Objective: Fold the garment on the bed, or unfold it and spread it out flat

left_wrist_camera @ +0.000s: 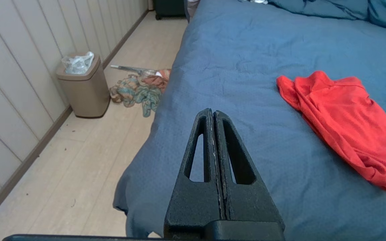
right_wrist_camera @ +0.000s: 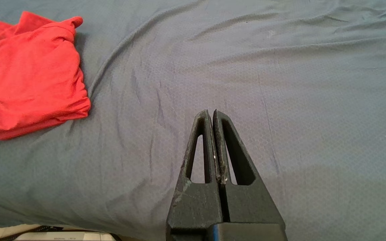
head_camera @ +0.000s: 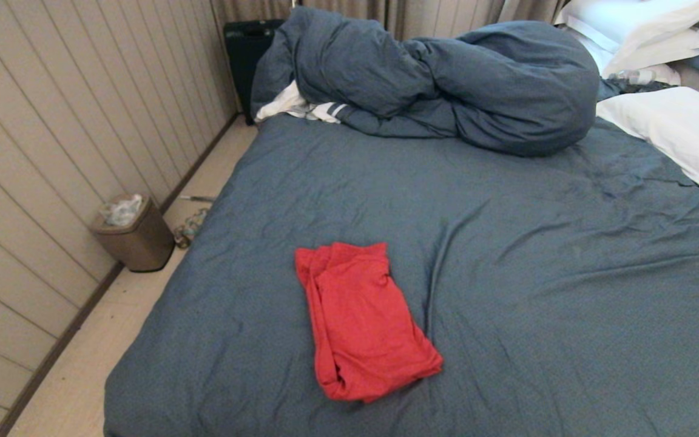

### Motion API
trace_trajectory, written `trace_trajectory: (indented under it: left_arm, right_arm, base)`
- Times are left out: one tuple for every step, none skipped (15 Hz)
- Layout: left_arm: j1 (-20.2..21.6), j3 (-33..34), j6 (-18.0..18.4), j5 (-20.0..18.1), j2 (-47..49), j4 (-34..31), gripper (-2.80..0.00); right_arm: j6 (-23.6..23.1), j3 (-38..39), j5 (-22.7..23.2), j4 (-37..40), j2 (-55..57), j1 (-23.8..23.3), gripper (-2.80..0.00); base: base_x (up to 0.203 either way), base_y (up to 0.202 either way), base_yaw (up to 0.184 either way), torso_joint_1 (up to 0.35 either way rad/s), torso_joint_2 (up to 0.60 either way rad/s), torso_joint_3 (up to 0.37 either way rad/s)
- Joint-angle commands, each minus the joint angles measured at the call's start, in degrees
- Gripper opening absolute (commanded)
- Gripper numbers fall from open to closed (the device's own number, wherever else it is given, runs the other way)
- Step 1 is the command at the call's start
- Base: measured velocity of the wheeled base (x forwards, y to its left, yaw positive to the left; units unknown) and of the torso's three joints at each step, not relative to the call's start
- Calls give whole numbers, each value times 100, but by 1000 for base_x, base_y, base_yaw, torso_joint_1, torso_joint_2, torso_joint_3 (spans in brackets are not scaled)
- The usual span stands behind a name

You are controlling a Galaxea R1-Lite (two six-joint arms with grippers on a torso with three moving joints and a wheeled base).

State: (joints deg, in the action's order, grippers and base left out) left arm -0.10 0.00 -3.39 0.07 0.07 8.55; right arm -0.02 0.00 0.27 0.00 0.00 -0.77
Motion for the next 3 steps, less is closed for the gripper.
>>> trace_trajectory:
  left_arm:
    - [1,229,-4,1,10,7,-280]
    - [1,229,-4,1,10,7,-280]
    - [1,229,-4,1,10,7,-280]
  right_arm:
    - [2,9,0,0,10,-1,-280]
    - [2,9,0,0,18,-2,-280]
    - [2,9,0,0,9,-2,-280]
  base:
    - [0,0,0,0,0,0]
    - [0,0,0,0,0,0]
    - [0,0,0,0,0,0]
